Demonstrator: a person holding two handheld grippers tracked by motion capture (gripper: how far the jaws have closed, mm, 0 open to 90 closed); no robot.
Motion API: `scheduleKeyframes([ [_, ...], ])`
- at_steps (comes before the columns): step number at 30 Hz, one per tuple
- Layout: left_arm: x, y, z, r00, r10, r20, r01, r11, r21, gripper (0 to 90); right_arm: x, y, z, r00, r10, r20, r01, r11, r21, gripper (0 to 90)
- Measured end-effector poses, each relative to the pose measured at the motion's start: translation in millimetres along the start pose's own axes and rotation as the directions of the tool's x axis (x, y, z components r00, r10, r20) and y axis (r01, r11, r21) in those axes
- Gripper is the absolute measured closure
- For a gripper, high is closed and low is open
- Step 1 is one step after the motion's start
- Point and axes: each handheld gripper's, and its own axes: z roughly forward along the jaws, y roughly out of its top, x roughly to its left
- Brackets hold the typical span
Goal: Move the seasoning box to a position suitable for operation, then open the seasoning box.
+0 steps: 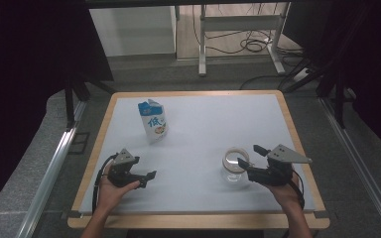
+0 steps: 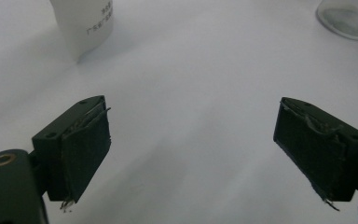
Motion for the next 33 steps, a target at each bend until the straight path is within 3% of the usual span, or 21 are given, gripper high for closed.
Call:
scheduleKeyframes([
  [1,0.8,-0.1,-0.4,1.0000,0.000,-0.001,0.000,1.0000,0.000,10.9,0.0,0.0,0.0,1.0000,0.000,0.000,0.000,1.000,0.000,29.3],
  [5,2.3,-0.4,-1.0,1.0000,-0.002,-0.007,0.002,1.0000,0.000,11.0,-1.9,-3.5,-9.7,0.9996,0.009,0.028,-0.009,1.000,0.004,43.4],
  [6,1.8,-0.5,-0.7,1.0000,0.001,-0.008,-0.001,1.0000,0.004,11.0,-3.7,-5.1,-14.0,0.9995,0.018,0.027,-0.018,1.000,0.002,54.6],
  [7,1.8,-0.5,-0.7,1.0000,0.001,-0.008,-0.001,1.0000,0.004,11.0,-3.7,-5.1,-14.0,0.9995,0.018,0.027,-0.018,1.000,0.002,54.6],
  [9,0.7,-0.5,0.2,1.0000,0.006,-0.004,-0.006,0.9999,0.009,11.0,-5.4,-7.0,-18.1,0.9993,0.027,0.024,-0.027,1.000,-0.001,70.5],
  [13,-1.9,-0.9,2.3,0.9999,0.015,-0.001,-0.015,0.9998,0.016,10.9,-7.5,-10.8,-24.7,0.9989,0.035,0.029,-0.036,0.999,0.005,85.9],
  [19,-3.7,-0.7,4.8,0.9998,0.021,-0.001,-0.021,0.9996,0.020,11.3,-4.7,-12.8,-29.6,0.9995,0.016,0.026,-0.017,1.000,0.021,89.9],
  [33,-8.0,-0.2,5.8,0.9994,0.031,0.011,-0.032,0.9993,0.020,12.9,3.3,-18.1,-20.9,0.9990,-0.022,0.038,0.019,0.996,0.083,89.9],
])
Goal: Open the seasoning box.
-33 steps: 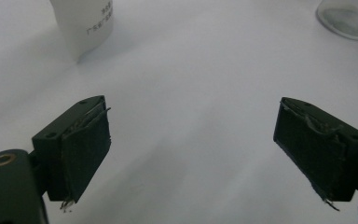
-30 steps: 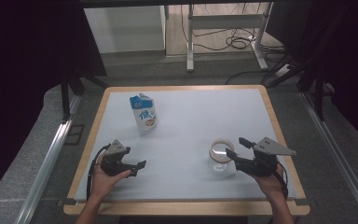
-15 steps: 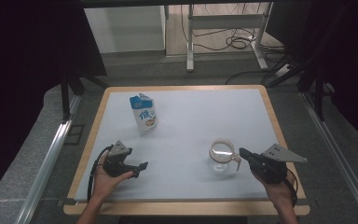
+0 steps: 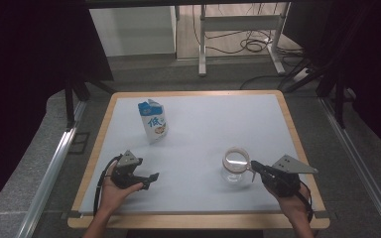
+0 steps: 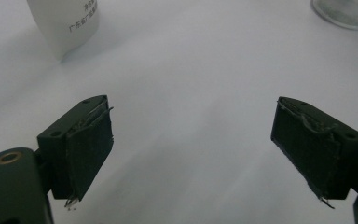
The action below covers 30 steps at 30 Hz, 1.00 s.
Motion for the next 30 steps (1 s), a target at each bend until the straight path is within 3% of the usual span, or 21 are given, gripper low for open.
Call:
scheduleKeyframes([
  [9,-3.9,0.4,-0.9,1.0000,0.001,0.008,-0.001,1.0000,-0.010,14.2,-3.4,-1.0,1.1,0.9999,0.008,0.010,-0.008,1.000,-0.011,90.0],
  [16,-6.5,2.0,-4.9,0.9995,-0.027,0.017,0.028,0.9987,-0.044,18.1,-1.4,-2.8,2.1,0.9999,0.010,0.009,-0.010,1.000,-0.018,90.0],
  [30,-16.2,10.5,-1.6,0.9986,-0.012,0.052,0.016,0.9976,-0.068,21.8,0.9,-4.2,1.7,0.9998,0.015,0.014,-0.015,1.000,-0.028,90.0],
])
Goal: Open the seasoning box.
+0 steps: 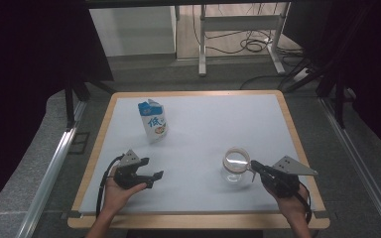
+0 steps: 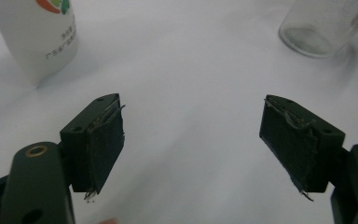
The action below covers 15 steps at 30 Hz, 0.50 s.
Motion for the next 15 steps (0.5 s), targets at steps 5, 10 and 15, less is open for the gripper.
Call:
scheduleKeyframes([
  [5,-6.5,5.3,4.2,0.9997,0.011,0.023,-0.011,0.9999,-0.005,21.7,-0.9,-0.4,-2.0,1.0000,0.002,0.003,-0.002,1.000,-0.002,89.9],
  [10,-10.8,10.8,6.5,0.9993,0.021,0.032,-0.021,0.9997,-0.013,21.6,-1.9,-1.0,-2.8,1.0000,0.006,0.003,-0.006,1.000,-0.007,90.0],
  [15,-13.5,11.9,8.0,0.9990,0.024,0.037,-0.024,0.9996,-0.012,21.4,-1.5,-1.5,-3.3,1.0000,0.001,0.008,-0.001,1.000,-0.004,90.0],
])
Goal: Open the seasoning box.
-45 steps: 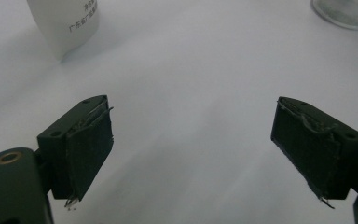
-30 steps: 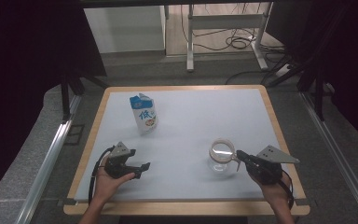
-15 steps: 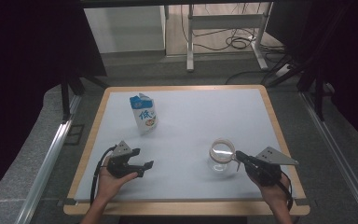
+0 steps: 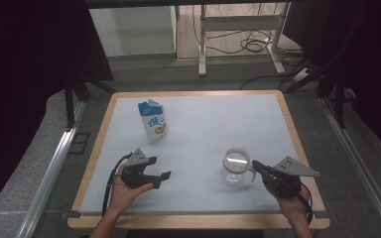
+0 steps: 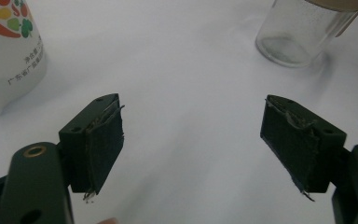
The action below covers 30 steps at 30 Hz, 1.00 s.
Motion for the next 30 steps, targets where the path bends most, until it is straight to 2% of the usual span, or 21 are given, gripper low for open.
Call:
scheduleKeyframes([
  [4,-2.0,0.3,1.6,1.0000,0.008,0.001,-0.008,1.0000,-0.005,23.9,0.0,-1.1,-0.5,1.0000,-0.001,0.005,0.001,1.000,0.002,90.0],
  [7,-7.3,5.0,4.2,0.9996,0.028,0.006,-0.027,0.9993,-0.025,35.4,0.6,-1.2,-0.5,1.0000,-0.003,0.007,0.003,1.000,0.002,90.0],
  [10,-20.4,19.2,11.9,0.9973,0.070,0.021,-0.069,0.9964,-0.049,49.2,0.5,-1.3,-0.6,1.0000,-0.001,0.005,0.001,1.000,0.002,90.0],
  [16,-41.6,50.1,37.2,0.9883,0.121,0.093,-0.116,0.9918,-0.054,71.2,-0.5,-2.1,-0.2,1.0000,0.001,0.003,-0.001,1.000,0.004,90.0],
  [20,-52.5,66.8,51.3,0.9825,0.121,0.142,-0.113,0.9916,-0.064,82.8,-1.1,-2.4,-0.2,1.0000,0.002,0.000,-0.002,1.000,0.004,90.0],
  [24,-65.8,84.6,69.7,0.9725,0.130,0.194,-0.121,0.9911,-0.054,88.4,-1.5,-2.7,-0.3,1.0000,0.002,-0.001,-0.002,1.000,0.003,90.0],
  [30,-78.9,98.4,89.3,0.9639,0.138,0.228,-0.132,0.9904,-0.041,90.0,-1.8,-3.1,-0.2,1.0000,0.002,0.000,-0.002,1.000,-0.001,90.0],
])
